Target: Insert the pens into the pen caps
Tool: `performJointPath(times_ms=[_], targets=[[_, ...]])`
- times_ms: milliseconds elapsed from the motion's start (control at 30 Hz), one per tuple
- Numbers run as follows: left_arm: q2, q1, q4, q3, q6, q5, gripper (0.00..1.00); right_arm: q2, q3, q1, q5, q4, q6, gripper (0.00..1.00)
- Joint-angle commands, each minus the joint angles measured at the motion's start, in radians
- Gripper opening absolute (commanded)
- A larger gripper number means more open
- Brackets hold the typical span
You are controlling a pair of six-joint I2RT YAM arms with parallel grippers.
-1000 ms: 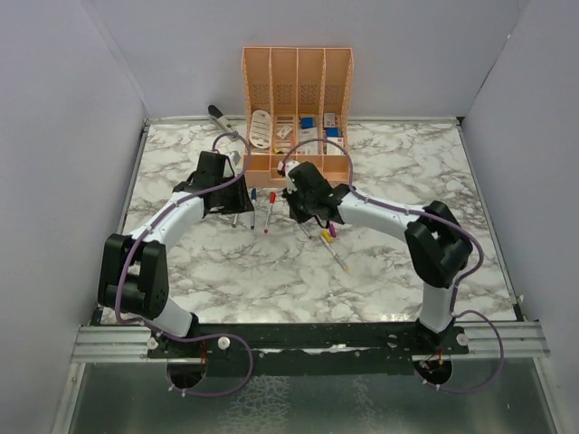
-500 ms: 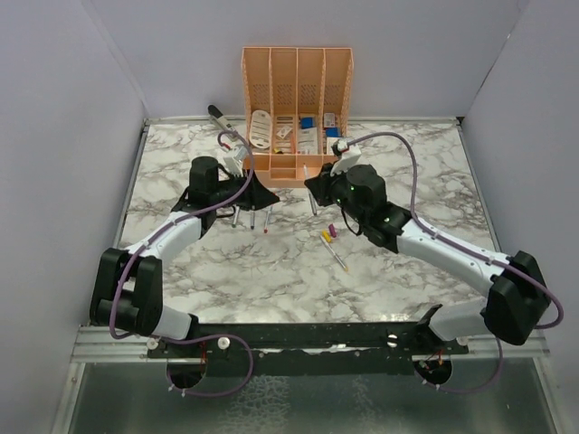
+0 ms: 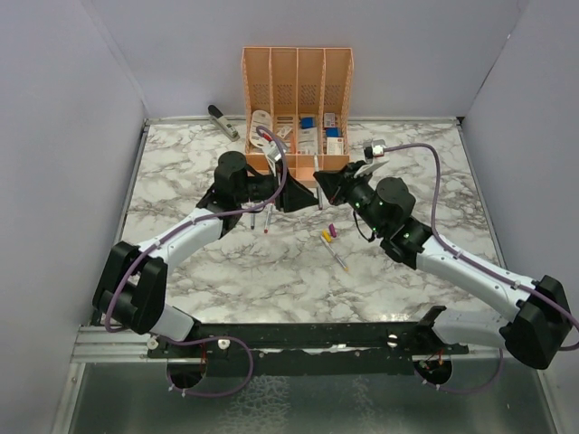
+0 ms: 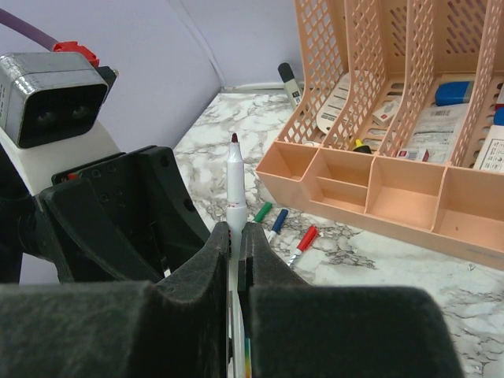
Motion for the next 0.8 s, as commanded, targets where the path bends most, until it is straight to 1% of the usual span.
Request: performJointPath(times_ms=[0, 333, 767], targets=[[0.014, -0.015, 0.037, 0.027, 0.002, 0.022, 0.41, -0.032, -0.025, 0.0, -0.021, 0.042, 0.026, 0.01], [0.021, -0.024, 0.04, 0.059, -0.013, 0.026, 0.41, -0.051, -0.048, 0.0, -0.041, 0.048, 0.012, 0.01], [-0.003, -0.026, 0.045, 0.072, -0.025, 0.004, 0.42, -0.057, -0.057, 0.0, -0.015, 0.033, -0.012, 0.01]])
